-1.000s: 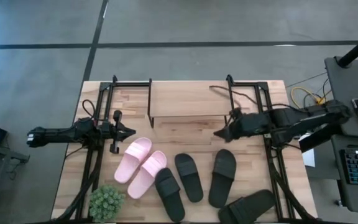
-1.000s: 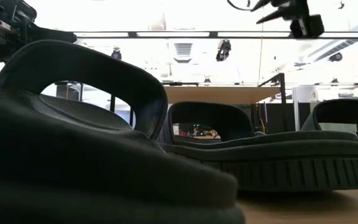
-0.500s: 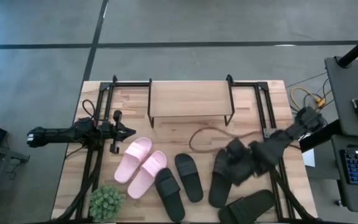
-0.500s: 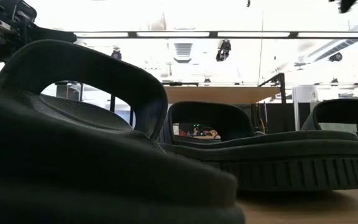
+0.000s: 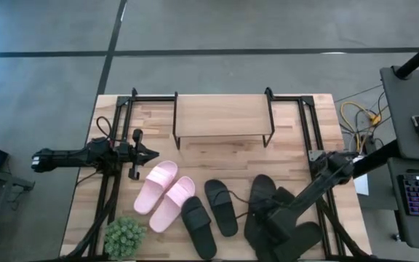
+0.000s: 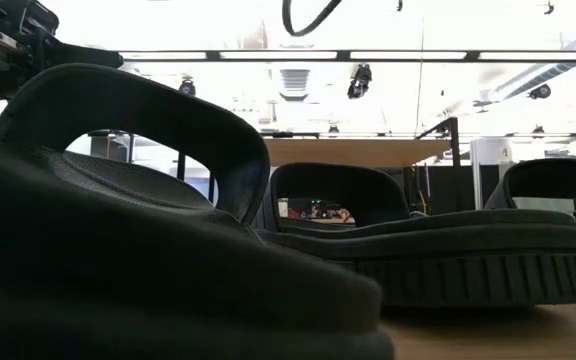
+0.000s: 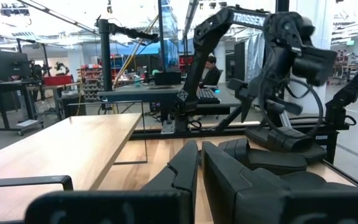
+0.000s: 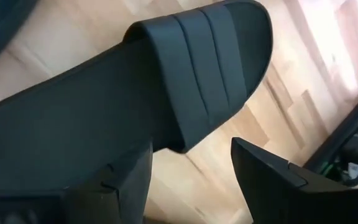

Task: Pick and place slides into the shelf
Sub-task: Put the black slide on the shelf, then put the bottom right black slide on the shelf

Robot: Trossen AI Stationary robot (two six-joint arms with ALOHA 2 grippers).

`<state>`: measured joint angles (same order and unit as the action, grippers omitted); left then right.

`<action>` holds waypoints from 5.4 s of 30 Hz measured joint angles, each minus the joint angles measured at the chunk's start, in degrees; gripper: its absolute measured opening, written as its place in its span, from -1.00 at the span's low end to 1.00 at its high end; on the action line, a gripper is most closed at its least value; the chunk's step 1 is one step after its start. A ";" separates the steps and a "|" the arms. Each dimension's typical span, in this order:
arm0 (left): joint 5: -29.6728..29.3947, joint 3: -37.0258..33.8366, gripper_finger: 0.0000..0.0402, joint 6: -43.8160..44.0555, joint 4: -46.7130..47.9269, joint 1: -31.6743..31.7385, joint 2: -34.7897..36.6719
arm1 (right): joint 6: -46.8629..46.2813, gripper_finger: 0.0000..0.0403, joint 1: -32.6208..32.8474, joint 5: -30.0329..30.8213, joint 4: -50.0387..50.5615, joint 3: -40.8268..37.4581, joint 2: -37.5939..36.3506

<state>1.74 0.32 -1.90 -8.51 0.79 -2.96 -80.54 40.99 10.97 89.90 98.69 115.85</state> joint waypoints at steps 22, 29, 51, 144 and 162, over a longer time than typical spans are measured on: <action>-0.02 0.00 -0.95 0.01 0.00 0.01 0.04 | 6.10 0.08 -3.61 8.58 -0.57 -3.70 6.97; -0.02 0.00 -0.95 0.01 -0.58 -0.01 0.08 | 6.55 -0.01 -7.81 8.28 -1.93 -7.60 6.97; -1.09 0.31 -0.95 28.89 -31.54 -0.03 0.00 | -1.91 -0.93 -9.77 11.79 -0.53 -7.02 -1.54; -15.52 24.44 -0.95 3.23 12.59 -0.03 -20.55 | 37.47 -0.11 -41.91 10.52 -0.27 0.90 -21.52; -12.13 23.66 -0.95 3.20 12.62 -0.06 -20.55 | -11.29 -0.11 -9.38 -26.12 -9.25 -13.41 -24.62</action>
<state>-10.39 23.97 1.30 4.11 0.73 -23.51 -91.82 31.60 -15.15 80.65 85.28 91.24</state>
